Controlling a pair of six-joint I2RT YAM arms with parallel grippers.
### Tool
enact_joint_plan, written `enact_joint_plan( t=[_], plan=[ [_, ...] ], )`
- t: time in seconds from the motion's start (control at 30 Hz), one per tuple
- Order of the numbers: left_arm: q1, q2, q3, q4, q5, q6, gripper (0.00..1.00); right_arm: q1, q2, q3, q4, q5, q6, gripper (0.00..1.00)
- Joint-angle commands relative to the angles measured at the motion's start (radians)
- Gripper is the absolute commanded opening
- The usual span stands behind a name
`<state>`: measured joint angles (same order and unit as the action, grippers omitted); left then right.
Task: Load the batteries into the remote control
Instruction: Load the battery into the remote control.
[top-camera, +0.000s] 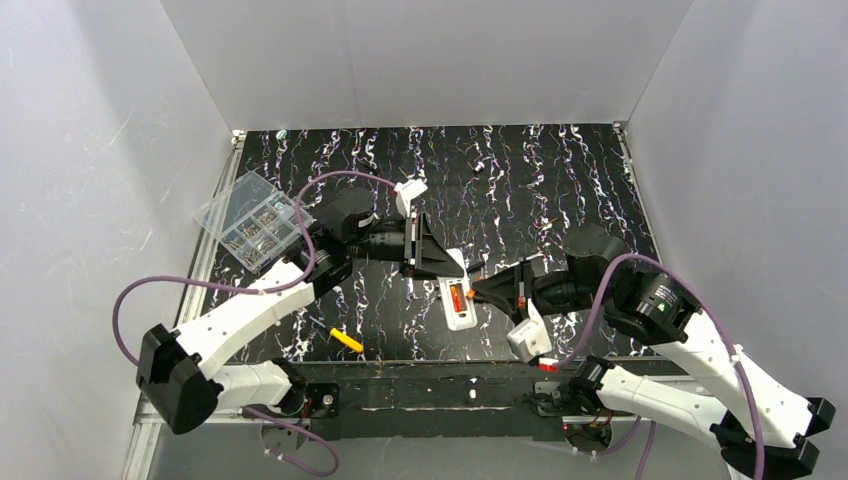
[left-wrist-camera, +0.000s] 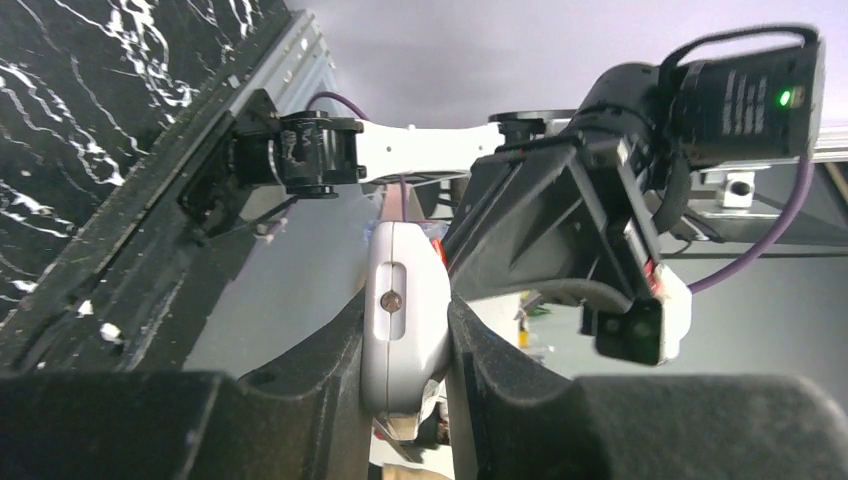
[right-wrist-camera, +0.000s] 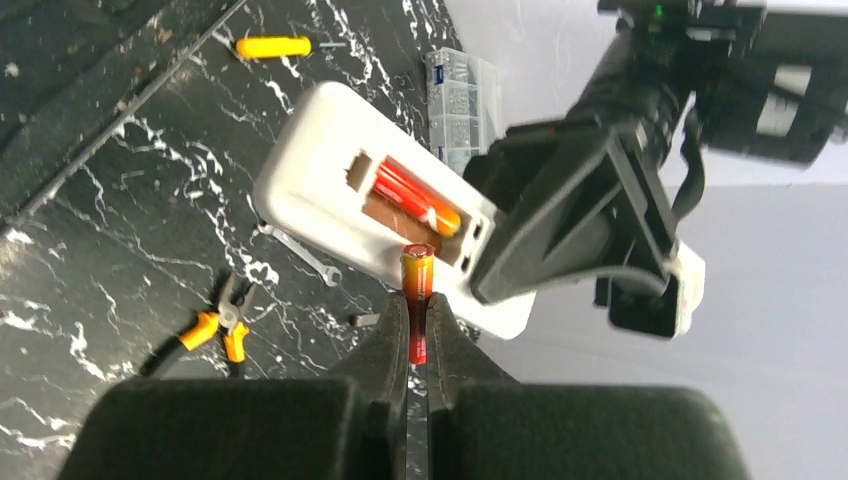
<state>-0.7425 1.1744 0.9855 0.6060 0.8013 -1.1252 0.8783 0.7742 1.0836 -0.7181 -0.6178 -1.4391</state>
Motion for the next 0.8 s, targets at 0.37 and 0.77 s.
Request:
enact_joint_plan(
  t=[0.37, 0.77],
  plan=[
    [0.0, 0.076, 0.016, 0.214, 0.177, -0.135, 0.0, 0.221, 0.035, 0.098, -0.291, 0.416, -0.373, 0.01],
    [-0.008, 0.036, -0.026, 0.118, 0.135, -0.064, 0.0, 0.242, 0.088, 0.134, -0.329, 0.561, -0.586, 0.01]
  ],
)
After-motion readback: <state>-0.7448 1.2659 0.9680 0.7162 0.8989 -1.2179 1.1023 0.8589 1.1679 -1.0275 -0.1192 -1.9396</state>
